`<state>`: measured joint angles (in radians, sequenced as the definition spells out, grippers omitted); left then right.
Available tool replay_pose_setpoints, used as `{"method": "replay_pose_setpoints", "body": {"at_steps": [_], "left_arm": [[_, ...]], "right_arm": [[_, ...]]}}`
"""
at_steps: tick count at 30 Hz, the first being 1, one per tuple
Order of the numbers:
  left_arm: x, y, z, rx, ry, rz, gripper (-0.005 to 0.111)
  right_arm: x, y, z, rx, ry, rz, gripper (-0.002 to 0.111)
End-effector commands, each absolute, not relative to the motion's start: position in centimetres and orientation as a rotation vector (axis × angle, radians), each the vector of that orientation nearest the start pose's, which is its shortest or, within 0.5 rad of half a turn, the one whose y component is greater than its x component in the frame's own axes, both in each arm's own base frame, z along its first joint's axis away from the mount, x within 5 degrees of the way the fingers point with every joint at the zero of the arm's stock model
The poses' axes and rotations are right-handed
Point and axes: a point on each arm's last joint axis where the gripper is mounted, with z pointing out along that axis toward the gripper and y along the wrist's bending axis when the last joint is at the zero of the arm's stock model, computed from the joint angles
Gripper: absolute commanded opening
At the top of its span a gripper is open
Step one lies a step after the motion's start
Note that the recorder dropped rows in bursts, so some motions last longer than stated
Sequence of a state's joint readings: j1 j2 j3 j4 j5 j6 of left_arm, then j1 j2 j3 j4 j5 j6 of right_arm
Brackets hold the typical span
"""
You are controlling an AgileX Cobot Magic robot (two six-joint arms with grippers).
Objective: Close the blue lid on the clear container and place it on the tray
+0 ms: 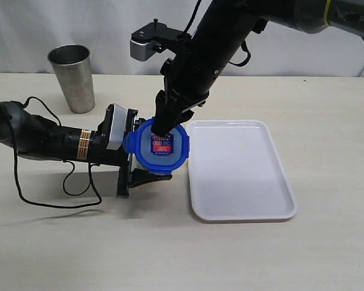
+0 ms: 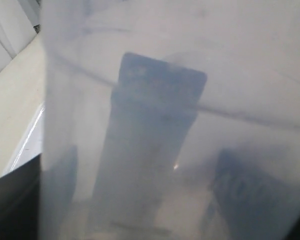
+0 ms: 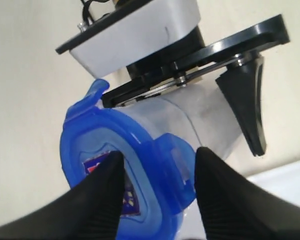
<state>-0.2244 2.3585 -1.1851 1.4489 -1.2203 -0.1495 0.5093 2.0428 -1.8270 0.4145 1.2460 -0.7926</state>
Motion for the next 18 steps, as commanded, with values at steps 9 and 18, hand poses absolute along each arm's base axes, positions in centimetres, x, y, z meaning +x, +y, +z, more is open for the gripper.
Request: {"method": "replay_pose_setpoints", "body": {"at_steps": [9, 18], "left_arm": [[36.0, -17.4, 5.7, 1.435, 1.284, -0.888, 0.0], [36.7, -17.3, 5.6, 1.33, 1.415, -0.889, 0.0]], "right_arm": [[35.0, 23.2, 30.9, -1.502, 2.261, 0.435, 0.041], [34.8, 23.1, 31.4, -1.392, 2.327, 0.465, 0.034]]}}
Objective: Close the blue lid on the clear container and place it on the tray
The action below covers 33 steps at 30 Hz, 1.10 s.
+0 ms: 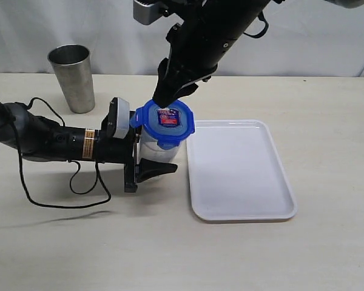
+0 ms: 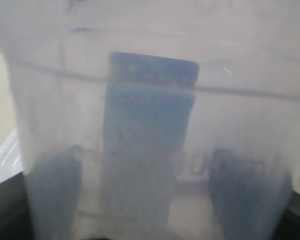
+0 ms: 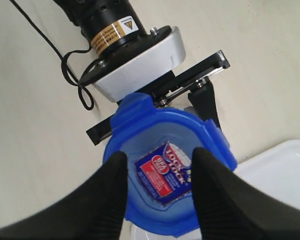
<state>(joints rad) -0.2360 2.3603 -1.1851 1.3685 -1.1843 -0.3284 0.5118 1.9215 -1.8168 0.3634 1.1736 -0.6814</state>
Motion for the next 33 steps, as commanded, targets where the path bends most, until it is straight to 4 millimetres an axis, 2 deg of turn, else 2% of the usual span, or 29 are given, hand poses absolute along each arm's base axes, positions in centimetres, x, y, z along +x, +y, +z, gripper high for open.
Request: {"method": "replay_pose_setpoints", "body": {"at_steps": [1, 9, 18, 24, 33], "left_arm": [[36.8, -17.3, 5.6, 1.314, 1.425, -0.893, 0.0], [36.8, -17.3, 5.9, 1.303, 1.419, -0.909, 0.0], [36.7, -17.3, 6.1, 1.307, 1.409, -0.912, 0.0], [36.8, -17.3, 6.2, 1.304, 1.408, -0.911, 0.0], [37.0, -16.8, 6.8, 1.288, 1.403, -0.91, 0.0]], "right_arm": [[34.9, 23.1, 31.2, -1.392, 2.341, 0.455, 0.03], [35.8, 23.0, 28.5, -1.391, 2.452, 0.39, 0.005], [37.1, 22.9, 25.3, -1.414, 2.532, 0.289, 0.005], [37.5, 22.4, 24.5, -1.394, 2.583, 0.184, 0.005], [37.6, 22.3, 24.2, -1.371, 2.612, 0.168, 0.005]]}}
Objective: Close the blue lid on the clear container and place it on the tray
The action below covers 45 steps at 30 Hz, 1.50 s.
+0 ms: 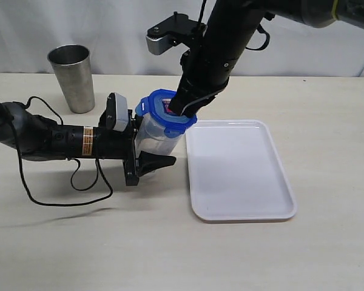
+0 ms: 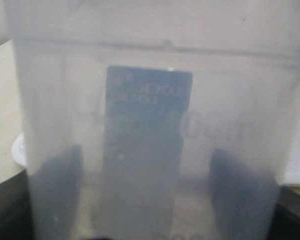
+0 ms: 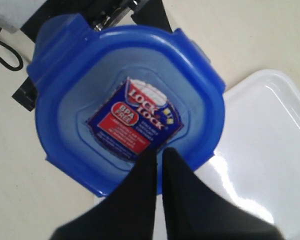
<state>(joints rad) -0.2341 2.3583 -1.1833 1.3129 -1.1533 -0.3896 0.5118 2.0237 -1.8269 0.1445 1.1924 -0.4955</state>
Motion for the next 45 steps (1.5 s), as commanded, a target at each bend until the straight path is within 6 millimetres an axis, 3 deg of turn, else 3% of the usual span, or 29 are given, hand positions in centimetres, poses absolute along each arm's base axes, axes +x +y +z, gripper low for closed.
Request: {"method": "replay_pose_setpoints", "body": {"at_steps": [1, 6, 17, 26, 30, 33, 35, 38, 41, 45], "left_arm": [[37.1, -16.7, 7.0, 1.273, 1.417, -0.92, 0.0], [37.3, -16.2, 8.0, 1.24, 1.426, -0.94, 0.0], [37.3, -16.3, 7.9, 1.246, 1.434, -0.932, 0.0], [37.4, -16.2, 7.8, 1.257, 1.437, -0.912, 0.0], [37.4, -16.2, 7.8, 1.256, 1.436, -0.91, 0.0], [37.4, -16.2, 7.7, 1.257, 1.441, -0.906, 0.0], [37.4, -16.2, 7.7, 1.257, 1.441, -0.906, 0.0], [37.4, -16.2, 7.7, 1.257, 1.441, -0.906, 0.0], [37.4, -16.2, 7.7, 1.257, 1.441, -0.906, 0.0], [37.5, -16.2, 7.7, 1.257, 1.442, -0.904, 0.0]], "right_arm": [[37.6, 22.3, 24.1, -1.372, 2.614, 0.168, 0.005], [37.7, 22.4, 23.8, -1.374, 2.62, 0.168, 0.005], [37.8, 22.5, 24.3, -1.356, 2.592, 0.175, 0.005], [36.6, 24.0, 30.5, -1.222, 2.355, 0.478, 0.005], [35.7, 24.3, 32.4, -1.197, 2.289, 0.597, 0.024], [35.7, 24.3, 32.1, -1.089, 2.379, 0.455, 0.04], [35.7, 24.4, 31.7, -1.047, 2.41, 0.149, 0.041], [34.9, 25.8, 31.8, -0.994, 2.356, -0.156, 0.041], [33.4, 28.2, 32.2, -1.025, 2.306, -0.086, 0.041], [32.6, 29.5, 33.0, -0.994, 2.324, 0.066, 0.041]]}}
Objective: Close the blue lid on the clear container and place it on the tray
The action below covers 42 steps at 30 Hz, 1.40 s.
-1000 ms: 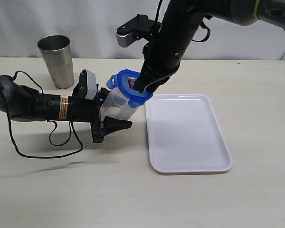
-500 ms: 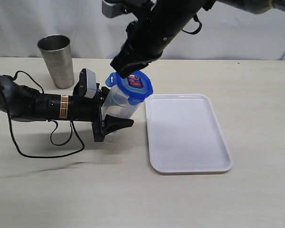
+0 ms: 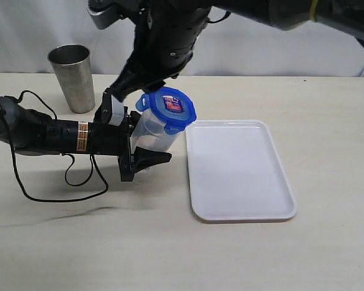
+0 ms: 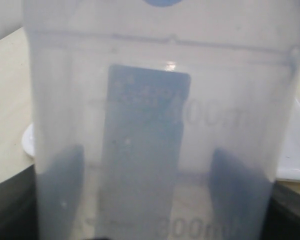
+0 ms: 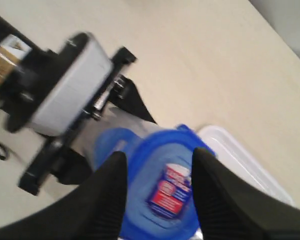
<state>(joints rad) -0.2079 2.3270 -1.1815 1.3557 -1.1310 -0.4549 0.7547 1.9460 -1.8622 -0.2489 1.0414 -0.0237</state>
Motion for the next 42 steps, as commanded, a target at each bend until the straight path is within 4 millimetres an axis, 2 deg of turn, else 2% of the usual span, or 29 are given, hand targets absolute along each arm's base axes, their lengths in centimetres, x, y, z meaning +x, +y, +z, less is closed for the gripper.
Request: {"method": "replay_pose_setpoints", "body": {"at_steps": [1, 3, 8, 14, 19, 22, 25, 29, 37, 42], "left_arm": [[37.5, -16.2, 7.7, 1.257, 1.442, -0.904, 0.0], [37.5, -16.2, 7.7, 1.257, 1.442, -0.904, 0.0], [37.5, -16.2, 7.7, 1.256, 1.444, -0.905, 0.0], [37.5, -16.2, 7.7, 1.256, 1.444, -0.905, 0.0], [37.4, -16.2, 7.7, 1.256, 1.442, -0.907, 0.0], [37.5, -16.2, 7.7, 1.253, 1.441, -0.908, 0.0], [37.5, -16.2, 7.7, 1.253, 1.441, -0.908, 0.0], [37.4, -16.2, 7.7, 1.255, 1.441, -0.908, 0.0], [37.4, -16.2, 7.7, 1.252, 1.445, -0.913, 0.0], [37.4, -16.2, 7.7, 1.252, 1.445, -0.913, 0.0]], "right_arm": [[32.6, 29.6, 32.8, -0.985, 2.338, 0.068, 0.041], [32.9, 29.6, 32.4, -0.93, 2.378, 0.05, 0.041], [33.9, 30.3, 29.5, -0.853, 2.464, 0.017, 0.041], [33.9, 30.1, 28.7, -0.812, 2.525, -0.021, 0.041], [34.3, 30.4, 26.3, -0.826, 2.596, -0.078, 0.041], [34.2, 30.8, 26.1, -0.846, 2.572, -0.107, 0.039], [33.2, 32.1, 25.9, -0.922, 2.504, -0.196, 0.03], [32.5, 33.2, 25.0, -0.988, 2.47, -0.269, 0.03], [33.1, 32.5, 23.4, -0.953, 2.479, -0.492, 0.03], [33.2, 32.7, 22.5, -0.965, 2.492, -0.506, 0.03]]}}
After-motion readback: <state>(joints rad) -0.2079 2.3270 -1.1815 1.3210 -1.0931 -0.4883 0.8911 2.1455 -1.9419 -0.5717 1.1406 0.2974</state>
